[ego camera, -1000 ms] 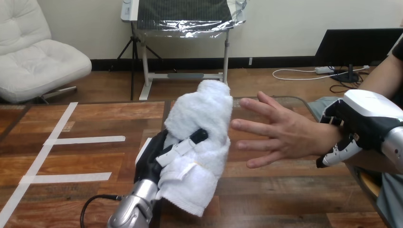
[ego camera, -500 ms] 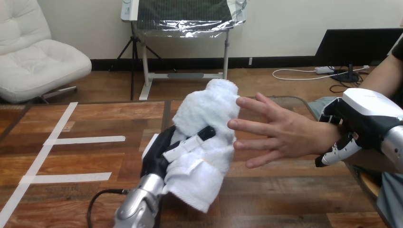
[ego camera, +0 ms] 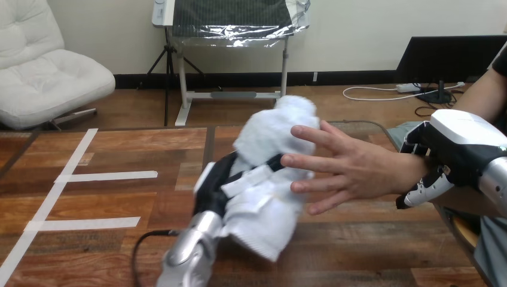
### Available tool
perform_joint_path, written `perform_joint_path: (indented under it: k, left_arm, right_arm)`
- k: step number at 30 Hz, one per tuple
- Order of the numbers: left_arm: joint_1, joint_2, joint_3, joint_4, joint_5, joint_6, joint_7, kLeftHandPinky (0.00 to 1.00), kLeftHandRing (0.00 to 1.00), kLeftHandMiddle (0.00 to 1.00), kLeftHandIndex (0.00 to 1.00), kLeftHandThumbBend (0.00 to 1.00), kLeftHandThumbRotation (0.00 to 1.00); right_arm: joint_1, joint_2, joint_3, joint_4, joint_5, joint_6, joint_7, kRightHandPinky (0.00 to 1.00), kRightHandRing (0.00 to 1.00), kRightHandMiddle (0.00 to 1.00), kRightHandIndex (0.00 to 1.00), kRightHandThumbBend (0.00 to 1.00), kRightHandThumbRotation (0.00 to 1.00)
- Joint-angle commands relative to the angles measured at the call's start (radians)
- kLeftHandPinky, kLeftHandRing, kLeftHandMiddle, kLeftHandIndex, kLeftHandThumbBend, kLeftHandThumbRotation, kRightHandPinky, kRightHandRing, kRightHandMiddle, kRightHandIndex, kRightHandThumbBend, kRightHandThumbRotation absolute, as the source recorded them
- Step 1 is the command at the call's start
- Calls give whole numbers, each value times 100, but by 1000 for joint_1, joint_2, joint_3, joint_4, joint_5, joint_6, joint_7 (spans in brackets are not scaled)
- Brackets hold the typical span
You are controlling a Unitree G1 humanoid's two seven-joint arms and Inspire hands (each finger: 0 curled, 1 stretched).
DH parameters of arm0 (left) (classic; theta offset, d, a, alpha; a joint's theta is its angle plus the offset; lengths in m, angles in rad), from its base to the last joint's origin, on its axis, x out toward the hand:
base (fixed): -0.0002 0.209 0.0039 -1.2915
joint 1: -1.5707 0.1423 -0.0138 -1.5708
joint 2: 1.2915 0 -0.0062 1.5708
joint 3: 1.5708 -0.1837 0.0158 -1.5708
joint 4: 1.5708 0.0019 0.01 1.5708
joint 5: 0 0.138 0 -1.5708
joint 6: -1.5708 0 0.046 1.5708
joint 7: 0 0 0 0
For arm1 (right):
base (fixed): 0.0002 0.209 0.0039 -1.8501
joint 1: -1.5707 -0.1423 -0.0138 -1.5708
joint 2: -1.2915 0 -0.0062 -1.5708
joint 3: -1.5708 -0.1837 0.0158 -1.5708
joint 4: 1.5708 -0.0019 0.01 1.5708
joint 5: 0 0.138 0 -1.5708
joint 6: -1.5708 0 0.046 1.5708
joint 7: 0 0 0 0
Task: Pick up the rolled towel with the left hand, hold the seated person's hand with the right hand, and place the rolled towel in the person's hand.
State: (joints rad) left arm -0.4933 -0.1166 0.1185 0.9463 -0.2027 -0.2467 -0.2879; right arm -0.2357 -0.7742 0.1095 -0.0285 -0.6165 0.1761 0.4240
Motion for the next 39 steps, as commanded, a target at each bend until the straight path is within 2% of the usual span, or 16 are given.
perform_joint_path:
  k: [1,7,12,16,28,39]
  left_arm:
    - [-180,-64,-32,-6,22,-60,4,22,31,38,48,69,7]
    - [-207,-94,-23,9,12,-44,-2,22,31,39,49,66,3]
    - [-233,-127,-19,27,-1,-33,-15,22,31,39,49,64,1]
    - [-250,-148,-26,44,0,-32,-6,22,31,38,49,64,0]
    - [-278,-204,-42,73,7,-41,21,23,32,38,46,68,5]
    - [-275,-240,-44,80,-20,-40,7,22,31,38,45,72,8]
  right_arm:
    - [-63,-15,-34,-88,-11,15,2,38,45,52,50,80,0]
    - [-74,-6,-32,-100,-13,39,12,40,47,53,51,78,0]
    - [-80,-7,-31,-109,-14,33,11,41,48,54,52,78,0]
    - [-80,-6,-36,-113,-4,18,4,42,48,54,51,79,0]
    - [-81,0,-44,-124,8,26,7,41,47,53,50,79,0]
    - [-73,-4,-47,-130,3,25,7,41,47,53,49,80,0]
